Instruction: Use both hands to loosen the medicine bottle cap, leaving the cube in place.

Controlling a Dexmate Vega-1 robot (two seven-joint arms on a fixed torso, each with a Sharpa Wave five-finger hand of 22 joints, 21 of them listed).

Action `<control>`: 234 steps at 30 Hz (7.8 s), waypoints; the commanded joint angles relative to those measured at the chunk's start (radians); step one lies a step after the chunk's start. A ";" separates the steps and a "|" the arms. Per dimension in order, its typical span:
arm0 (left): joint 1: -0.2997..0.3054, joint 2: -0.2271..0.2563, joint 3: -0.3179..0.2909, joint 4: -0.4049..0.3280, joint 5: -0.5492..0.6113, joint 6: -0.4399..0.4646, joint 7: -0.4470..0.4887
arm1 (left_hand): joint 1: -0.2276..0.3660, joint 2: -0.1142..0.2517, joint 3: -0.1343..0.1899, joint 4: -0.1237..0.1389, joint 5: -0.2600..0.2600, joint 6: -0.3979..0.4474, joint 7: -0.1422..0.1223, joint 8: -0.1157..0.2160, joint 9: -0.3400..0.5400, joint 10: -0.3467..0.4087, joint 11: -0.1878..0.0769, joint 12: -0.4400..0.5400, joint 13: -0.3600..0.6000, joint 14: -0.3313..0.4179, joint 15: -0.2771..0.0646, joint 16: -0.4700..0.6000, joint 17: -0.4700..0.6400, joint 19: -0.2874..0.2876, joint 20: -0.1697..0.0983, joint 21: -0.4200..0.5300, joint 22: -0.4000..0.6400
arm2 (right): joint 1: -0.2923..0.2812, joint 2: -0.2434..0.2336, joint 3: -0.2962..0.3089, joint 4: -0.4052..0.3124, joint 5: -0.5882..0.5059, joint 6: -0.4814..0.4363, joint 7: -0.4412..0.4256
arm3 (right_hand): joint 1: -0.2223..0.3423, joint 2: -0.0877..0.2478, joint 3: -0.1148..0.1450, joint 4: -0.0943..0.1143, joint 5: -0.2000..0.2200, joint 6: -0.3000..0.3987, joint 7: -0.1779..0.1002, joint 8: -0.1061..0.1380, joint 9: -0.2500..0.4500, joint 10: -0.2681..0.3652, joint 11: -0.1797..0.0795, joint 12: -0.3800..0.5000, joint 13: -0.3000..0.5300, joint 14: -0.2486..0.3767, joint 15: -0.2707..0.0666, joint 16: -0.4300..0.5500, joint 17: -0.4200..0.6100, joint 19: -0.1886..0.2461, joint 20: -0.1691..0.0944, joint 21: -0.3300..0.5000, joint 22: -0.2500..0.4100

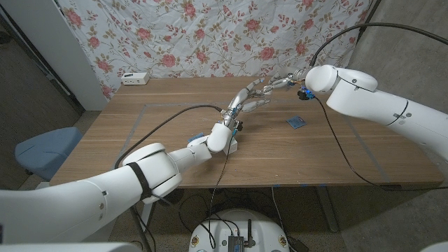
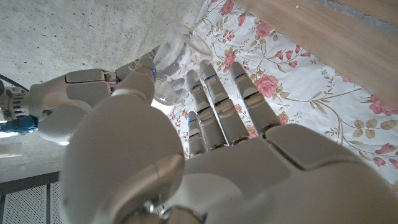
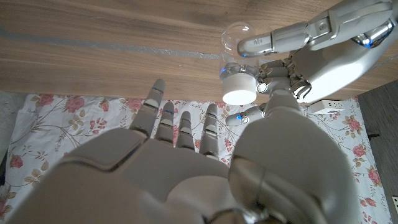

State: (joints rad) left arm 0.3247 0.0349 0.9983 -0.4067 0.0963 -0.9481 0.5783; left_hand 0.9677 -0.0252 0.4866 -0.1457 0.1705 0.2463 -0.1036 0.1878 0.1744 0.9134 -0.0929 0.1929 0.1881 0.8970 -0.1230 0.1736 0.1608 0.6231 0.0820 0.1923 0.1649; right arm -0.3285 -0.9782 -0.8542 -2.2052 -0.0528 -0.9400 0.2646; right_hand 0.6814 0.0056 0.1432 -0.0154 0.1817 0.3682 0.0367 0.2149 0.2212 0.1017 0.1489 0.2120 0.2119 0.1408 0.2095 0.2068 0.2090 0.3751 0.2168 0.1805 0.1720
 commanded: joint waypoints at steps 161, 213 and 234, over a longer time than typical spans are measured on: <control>-0.022 -0.013 0.002 0.020 -0.054 0.056 -0.068 | -0.012 0.011 0.019 0.000 0.007 0.000 -0.009 -0.003 0.002 0.043 -0.044 0.003 0.004 0.016 -0.085 0.002 0.002 -0.013 -0.003 -0.002 0.005 | -0.009 0.077 0.015 0.084 -0.080 0.021 0.068 | 0.393 0.151 0.304 -0.166 0.091 0.215 -0.257 0.142 0.048 0.017 -0.205 -0.023 0.005 0.084 -0.157 0.009 0.022 0.084 -0.045 0.008 0.001; -0.012 -0.004 0.004 0.008 -0.012 0.023 -0.025 | -0.014 0.010 0.022 -0.002 0.007 0.006 -0.011 0.000 0.002 0.042 -0.042 0.003 0.004 0.015 -0.085 0.000 0.001 -0.013 -0.002 -0.002 0.005 | -0.017 0.040 0.052 0.049 -0.011 0.003 0.071 | 0.137 0.018 0.144 -0.073 0.013 0.038 -0.170 0.003 0.005 -0.039 -0.086 -0.005 0.002 0.052 -0.081 0.011 0.013 0.057 -0.003 0.015 0.003; -0.006 0.000 -0.003 0.000 0.008 0.010 -0.011 | -0.018 0.010 0.022 -0.001 0.007 0.009 -0.011 0.000 0.002 0.044 -0.039 0.003 0.004 0.017 -0.083 0.001 0.001 -0.013 -0.004 -0.002 0.005 | -0.019 0.036 0.051 0.031 0.008 -0.032 0.028 | 0.079 0.002 0.121 -0.072 0.001 0.133 -0.080 0.036 0.008 -0.004 -0.056 0.005 0.001 0.092 -0.060 0.020 0.006 0.101 -0.005 0.027 0.004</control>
State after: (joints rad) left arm 0.3146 0.0318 1.0009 -0.4011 0.0948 -0.9313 0.5609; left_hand 0.9518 -0.0221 0.5014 -0.1504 0.1686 0.2517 -0.1090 0.1878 0.1744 0.9134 -0.0930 0.1929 0.1884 0.9043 -0.1265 0.1741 0.1605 0.6124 0.0820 0.1924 0.1649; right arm -0.3492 -0.9390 -0.7984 -2.1650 -0.0585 -0.9468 0.3177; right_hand 0.7628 0.0085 0.2701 -0.0843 0.1846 0.4834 -0.0485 0.2411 0.2257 0.0911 0.0879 0.2120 0.2142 0.2260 0.1473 0.2189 0.2136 0.4649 0.2131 0.2000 0.1748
